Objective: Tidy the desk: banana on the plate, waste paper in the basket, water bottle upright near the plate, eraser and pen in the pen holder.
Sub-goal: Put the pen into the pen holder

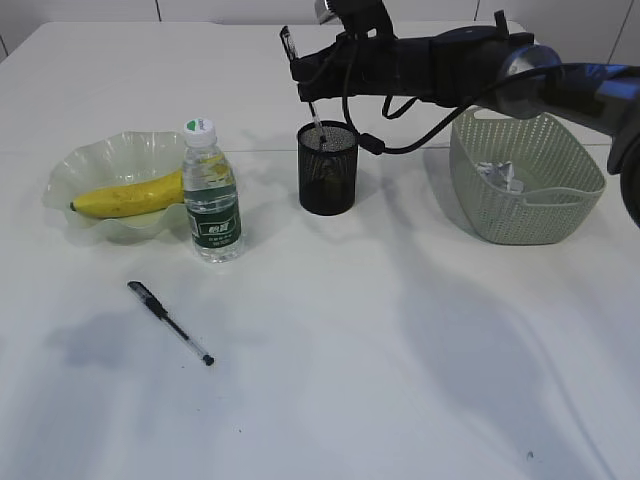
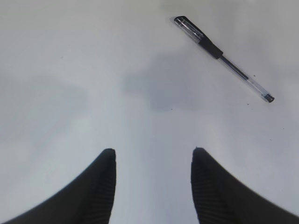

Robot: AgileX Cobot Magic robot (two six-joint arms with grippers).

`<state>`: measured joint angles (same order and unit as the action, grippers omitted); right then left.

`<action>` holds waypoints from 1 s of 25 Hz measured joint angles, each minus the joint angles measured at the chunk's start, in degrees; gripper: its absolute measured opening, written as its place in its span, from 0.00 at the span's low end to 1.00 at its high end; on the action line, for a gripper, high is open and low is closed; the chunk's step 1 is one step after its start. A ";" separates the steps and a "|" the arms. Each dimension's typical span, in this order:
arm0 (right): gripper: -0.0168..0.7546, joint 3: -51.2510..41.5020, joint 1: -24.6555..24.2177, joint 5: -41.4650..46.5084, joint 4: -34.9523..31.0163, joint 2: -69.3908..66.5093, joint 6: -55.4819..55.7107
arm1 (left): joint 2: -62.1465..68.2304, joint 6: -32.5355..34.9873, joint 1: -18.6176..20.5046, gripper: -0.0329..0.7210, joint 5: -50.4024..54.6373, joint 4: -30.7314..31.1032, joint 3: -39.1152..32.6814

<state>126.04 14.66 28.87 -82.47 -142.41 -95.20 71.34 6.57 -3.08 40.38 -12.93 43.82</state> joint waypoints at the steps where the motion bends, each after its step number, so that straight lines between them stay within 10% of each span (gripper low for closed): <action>1: 0.08 0.00 0.00 -0.12 -0.55 -0.28 -0.26 | 0.00 0.00 0.00 0.52 0.00 0.00 0.00; 25: 0.24 -0.02 0.00 0.41 -1.54 -1.06 1.62 | 0.00 0.00 0.00 0.52 0.00 0.00 0.00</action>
<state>126.01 14.66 29.28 -84.01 -143.47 -93.58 71.34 6.57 -3.08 40.38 -12.93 43.82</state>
